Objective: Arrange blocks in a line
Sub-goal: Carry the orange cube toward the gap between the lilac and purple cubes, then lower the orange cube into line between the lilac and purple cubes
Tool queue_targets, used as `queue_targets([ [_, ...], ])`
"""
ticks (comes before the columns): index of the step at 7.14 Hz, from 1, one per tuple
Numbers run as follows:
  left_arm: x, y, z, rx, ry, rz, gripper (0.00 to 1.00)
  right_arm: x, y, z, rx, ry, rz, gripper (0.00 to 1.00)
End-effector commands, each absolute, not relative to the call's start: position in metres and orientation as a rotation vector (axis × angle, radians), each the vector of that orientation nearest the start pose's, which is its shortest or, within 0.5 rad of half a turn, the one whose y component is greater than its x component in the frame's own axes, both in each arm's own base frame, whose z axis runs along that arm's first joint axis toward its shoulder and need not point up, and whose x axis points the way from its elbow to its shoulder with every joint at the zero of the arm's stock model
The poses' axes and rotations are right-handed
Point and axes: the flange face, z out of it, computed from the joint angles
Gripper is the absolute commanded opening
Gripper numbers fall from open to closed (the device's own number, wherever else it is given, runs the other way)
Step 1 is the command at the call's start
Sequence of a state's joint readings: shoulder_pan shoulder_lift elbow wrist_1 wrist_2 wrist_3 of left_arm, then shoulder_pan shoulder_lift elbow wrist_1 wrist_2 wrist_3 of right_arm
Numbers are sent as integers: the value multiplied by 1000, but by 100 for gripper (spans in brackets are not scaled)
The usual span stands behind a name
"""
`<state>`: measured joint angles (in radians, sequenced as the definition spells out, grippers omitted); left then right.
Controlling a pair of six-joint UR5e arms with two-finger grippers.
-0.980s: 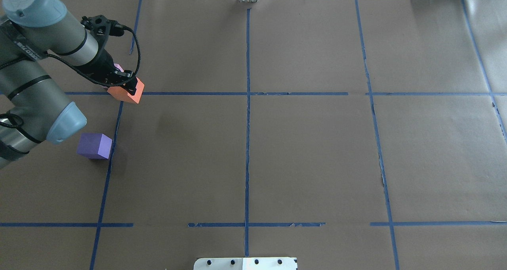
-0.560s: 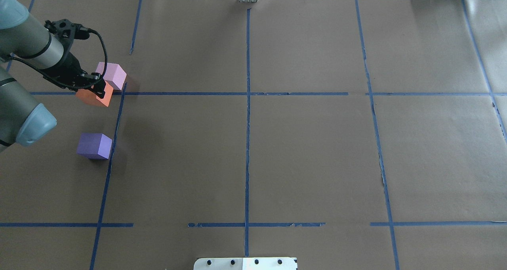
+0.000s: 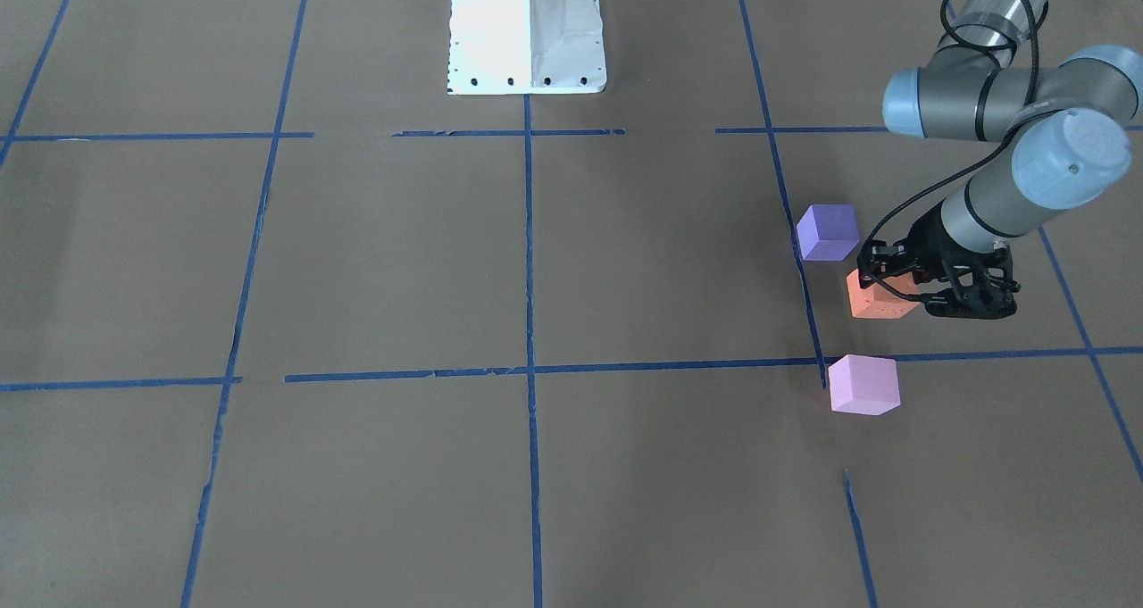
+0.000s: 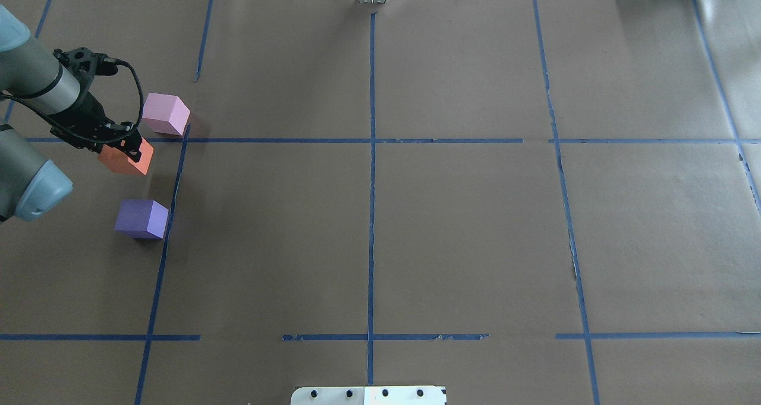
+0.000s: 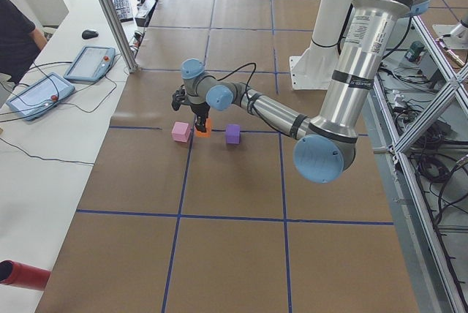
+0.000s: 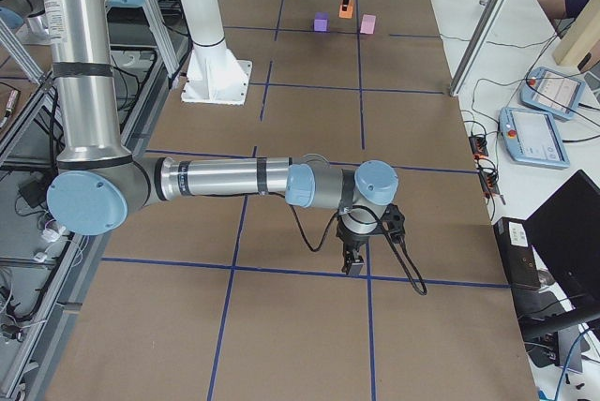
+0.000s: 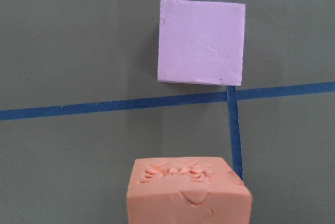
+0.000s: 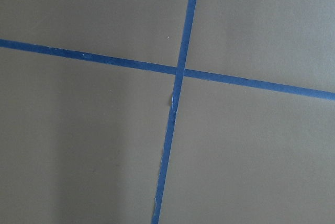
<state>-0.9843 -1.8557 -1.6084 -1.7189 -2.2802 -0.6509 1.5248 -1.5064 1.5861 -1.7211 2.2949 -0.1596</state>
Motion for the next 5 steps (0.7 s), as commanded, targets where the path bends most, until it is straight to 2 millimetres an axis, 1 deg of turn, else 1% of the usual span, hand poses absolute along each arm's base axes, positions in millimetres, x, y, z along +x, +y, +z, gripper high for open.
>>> queue_targets([
  [1, 296, -557, 474, -49, 839, 118, 39, 44, -515, 637, -26, -727, -171, 100],
  [2, 305, -558, 476, -52, 838, 128, 39, 44, -515, 637, -26, -727, -171, 100],
  [3, 312, -564, 473, -57, 840, 129, 39, 44, -515, 637, -26, -727, -171, 100],
  [4, 314, -565, 471, -56, 841, 133, 39, 44, -515, 637, -26, -727, -171, 100],
  [5, 321, -562, 471, -60, 843, 144, 39, 44, -515, 637, -26, -727, -171, 100],
])
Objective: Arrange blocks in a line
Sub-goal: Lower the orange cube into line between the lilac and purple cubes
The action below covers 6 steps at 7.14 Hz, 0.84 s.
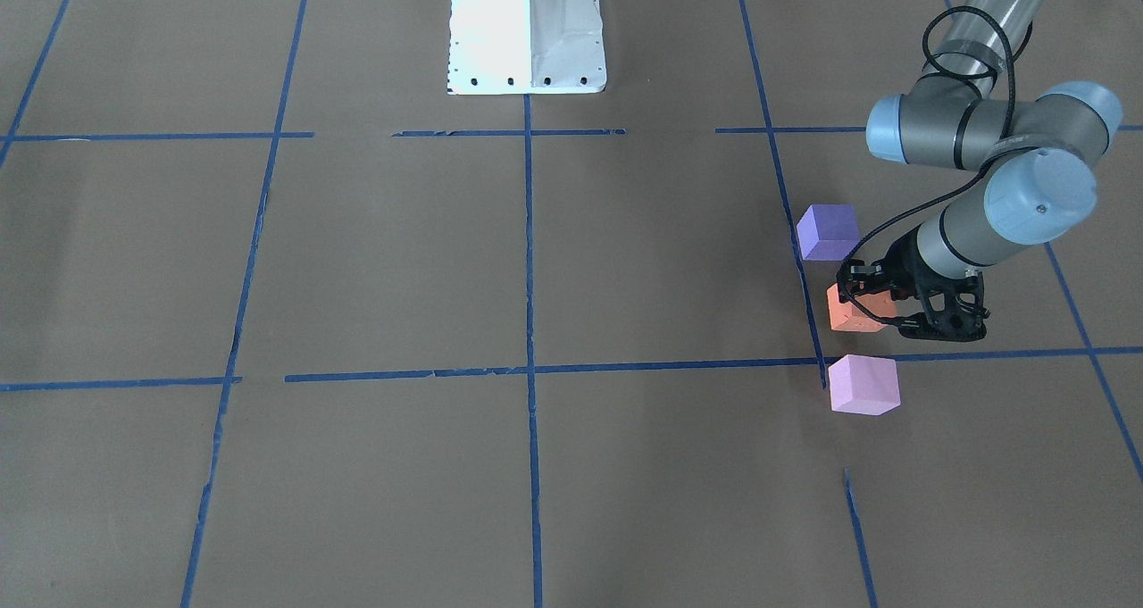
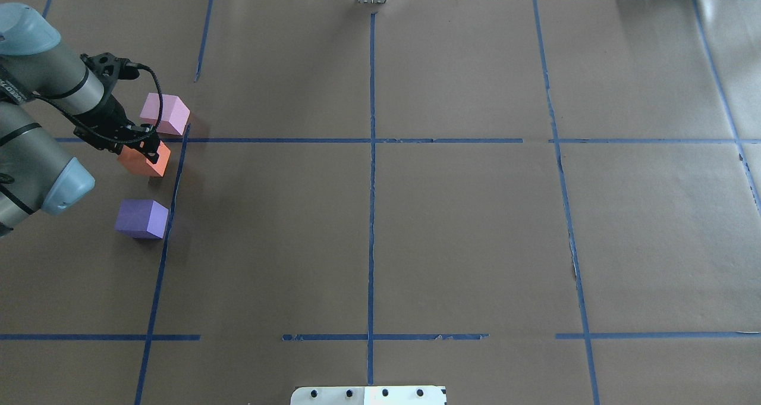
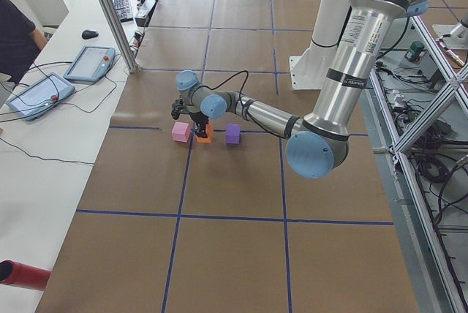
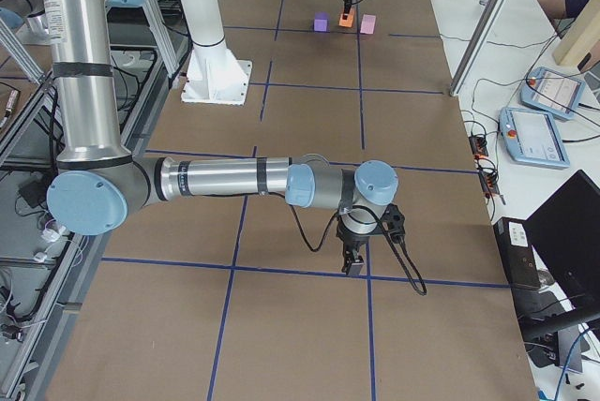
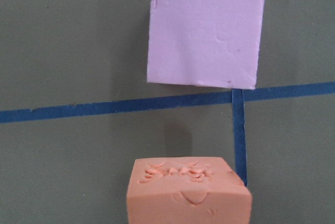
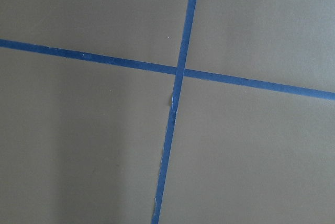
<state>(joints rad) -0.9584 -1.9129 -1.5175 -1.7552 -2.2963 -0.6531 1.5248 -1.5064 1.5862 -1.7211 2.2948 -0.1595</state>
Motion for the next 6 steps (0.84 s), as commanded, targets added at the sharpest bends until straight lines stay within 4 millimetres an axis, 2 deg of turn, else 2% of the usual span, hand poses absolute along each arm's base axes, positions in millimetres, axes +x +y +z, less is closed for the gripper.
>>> queue_targets([
  [1, 323, -560, 472, -64, 850, 150, 39, 44, -515, 637, -26, -727, -171, 100],
  [6, 329, -560, 481, -71, 860, 158, 49, 44, -515, 637, -26, -727, -171, 100],
])
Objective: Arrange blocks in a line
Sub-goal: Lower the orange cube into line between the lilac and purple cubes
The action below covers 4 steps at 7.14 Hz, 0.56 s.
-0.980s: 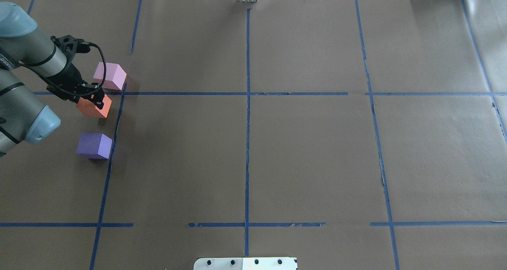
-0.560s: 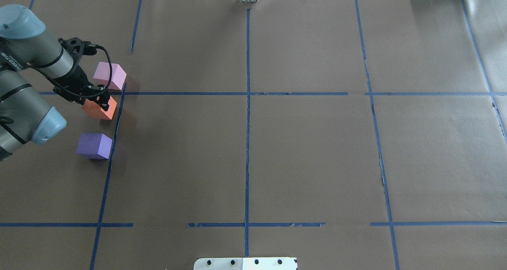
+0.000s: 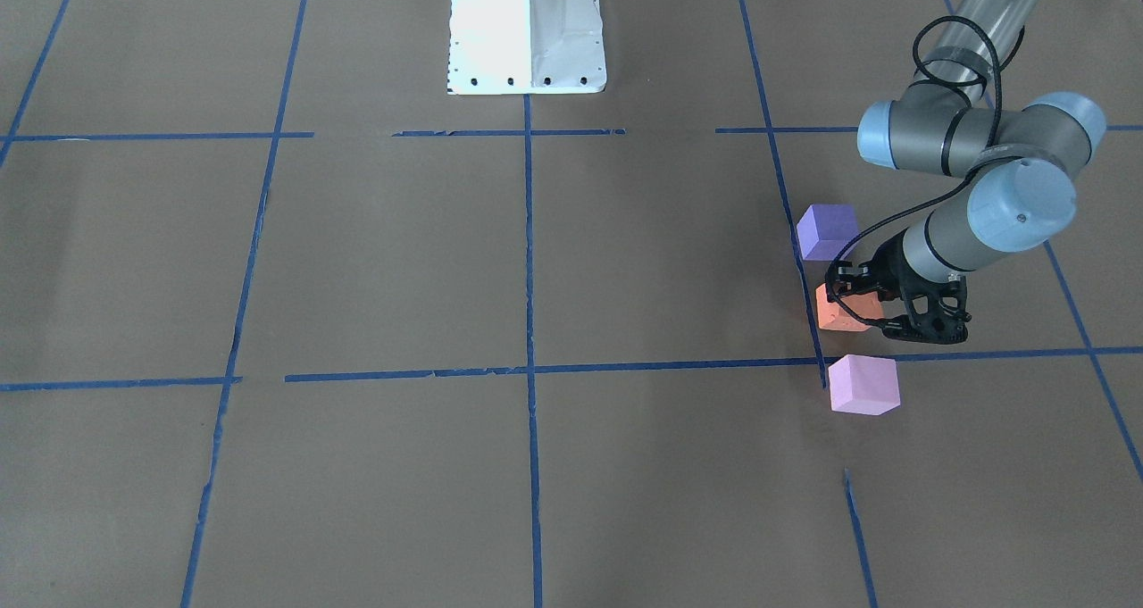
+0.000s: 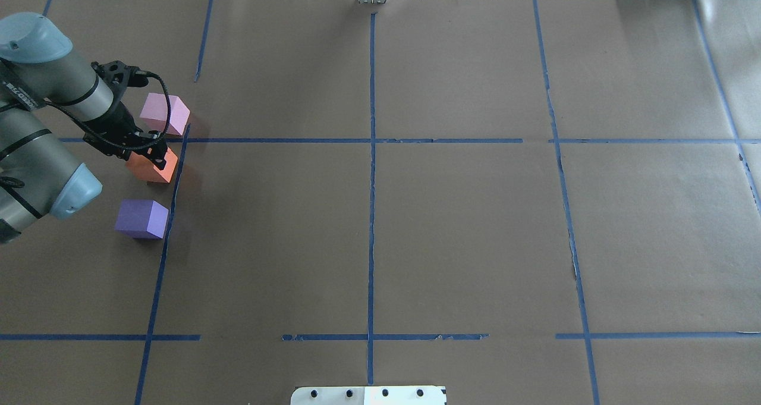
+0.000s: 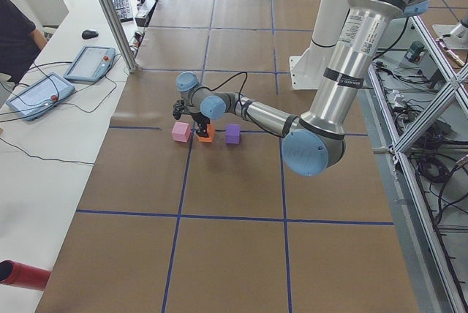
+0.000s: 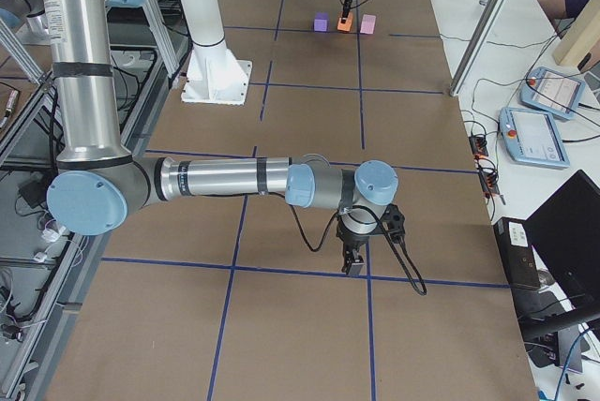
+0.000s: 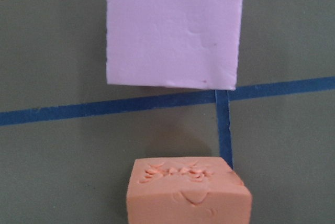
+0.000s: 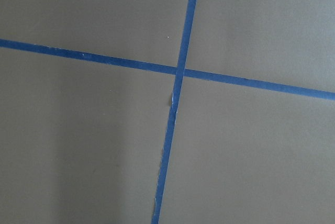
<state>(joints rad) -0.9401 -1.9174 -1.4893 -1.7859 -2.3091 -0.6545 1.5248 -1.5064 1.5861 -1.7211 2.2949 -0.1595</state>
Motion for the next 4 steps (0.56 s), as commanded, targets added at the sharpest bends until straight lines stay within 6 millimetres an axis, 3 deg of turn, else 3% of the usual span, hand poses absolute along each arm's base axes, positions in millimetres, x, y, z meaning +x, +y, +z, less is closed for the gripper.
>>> queue_targets([
  [1, 330, -560, 481, -70, 868, 164, 50, 44, -515, 637, -26, -727, -171, 100],
  [2, 330, -559, 481, -70, 871, 165, 50, 44, -515, 637, -26, -727, -171, 100],
  [3, 330, -559, 481, -72, 871, 164, 65, 44, -515, 637, -26, -727, -171, 100],
  [4, 330, -559, 481, -71, 871, 164, 95, 44, -515, 637, -26, -727, -171, 100],
])
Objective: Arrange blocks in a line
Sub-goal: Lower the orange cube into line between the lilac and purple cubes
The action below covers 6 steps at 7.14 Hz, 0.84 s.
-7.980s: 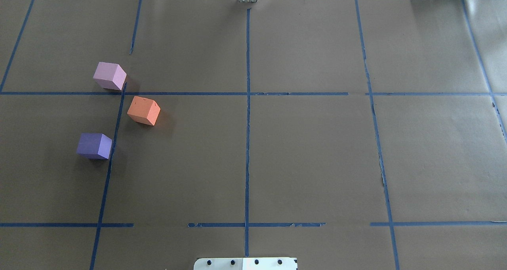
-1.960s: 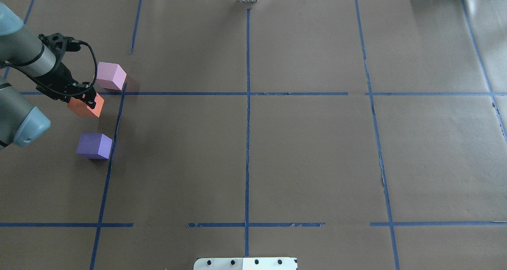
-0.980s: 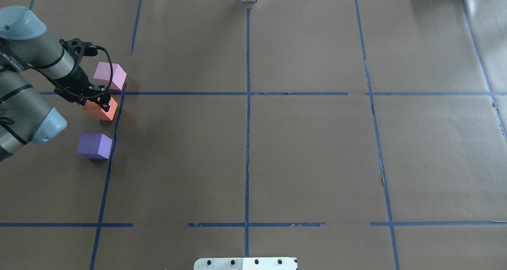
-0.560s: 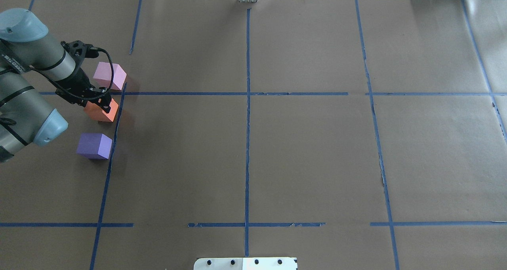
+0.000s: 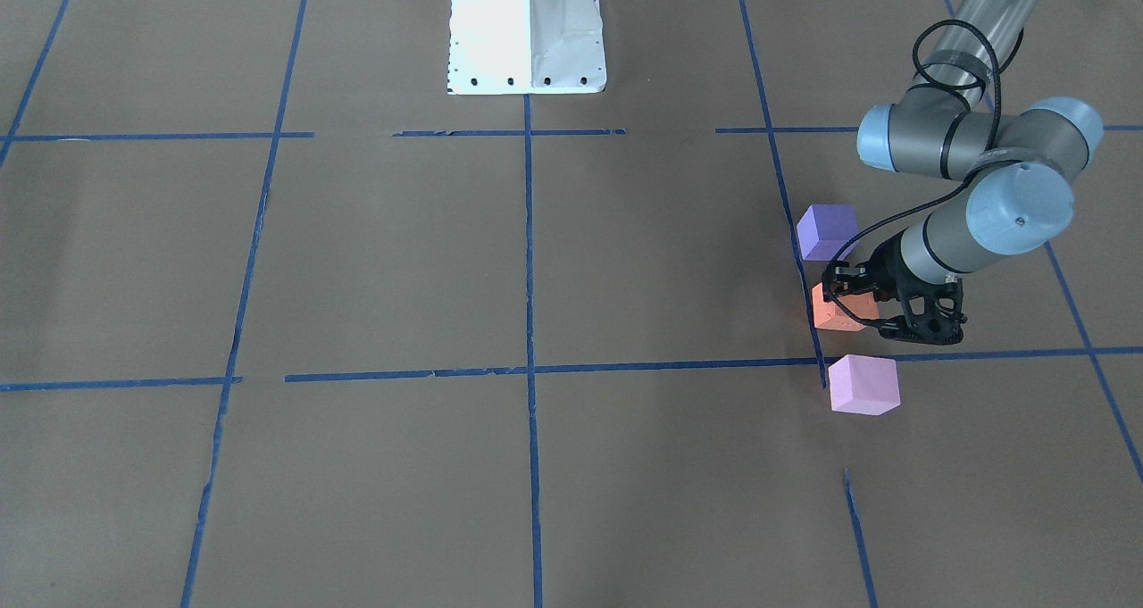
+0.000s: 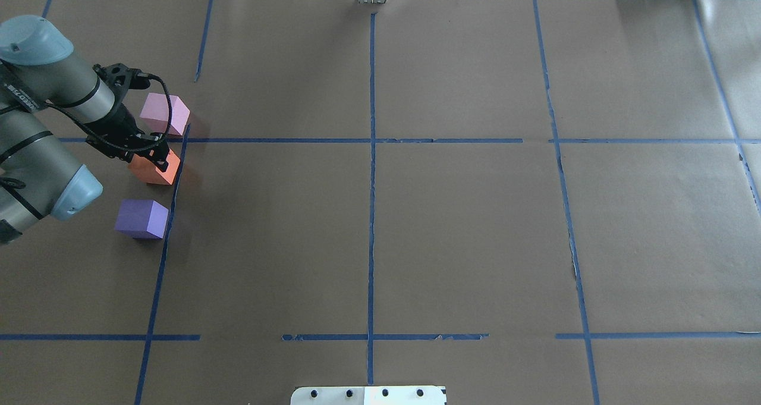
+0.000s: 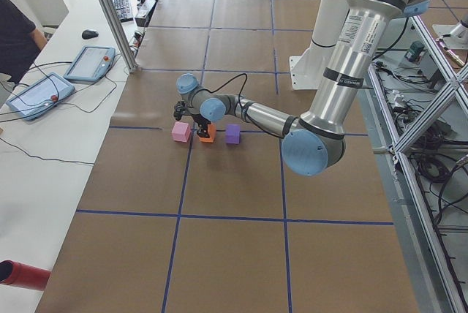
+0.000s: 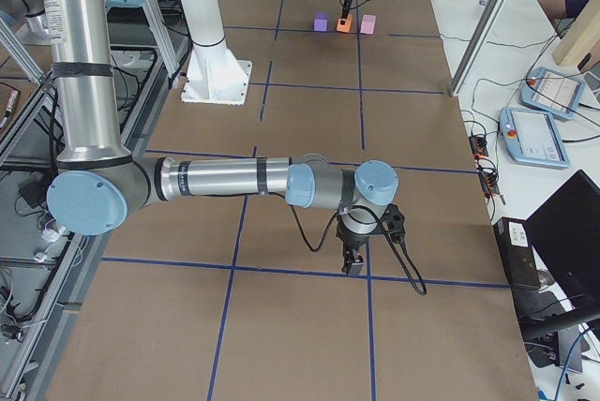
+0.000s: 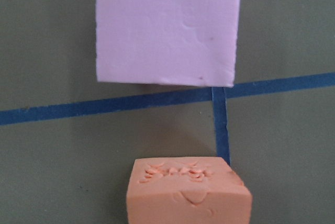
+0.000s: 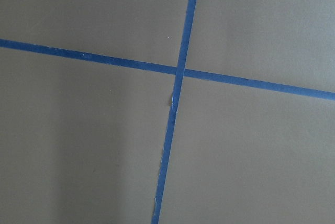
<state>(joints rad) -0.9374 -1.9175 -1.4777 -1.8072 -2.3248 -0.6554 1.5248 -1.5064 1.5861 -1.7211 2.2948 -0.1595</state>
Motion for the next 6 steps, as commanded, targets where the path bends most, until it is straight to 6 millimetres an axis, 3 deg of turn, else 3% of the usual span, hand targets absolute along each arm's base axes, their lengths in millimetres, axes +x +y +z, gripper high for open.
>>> queue_targets([
  [1, 331, -558, 482, -74, 870, 165, 99, 44, -515, 637, -26, -727, -171, 100],
  [3, 329, -558, 483, -75, 867, 161, 100, 44, -515, 637, -26, -727, -171, 100],
  [4, 318, -561, 478, -60, 873, 146, 100, 44, -515, 637, -26, -727, -171, 100],
  [6, 275, -572, 442, 25, 898, 105, 100, 44, -515, 637, -26, -727, -171, 100],
])
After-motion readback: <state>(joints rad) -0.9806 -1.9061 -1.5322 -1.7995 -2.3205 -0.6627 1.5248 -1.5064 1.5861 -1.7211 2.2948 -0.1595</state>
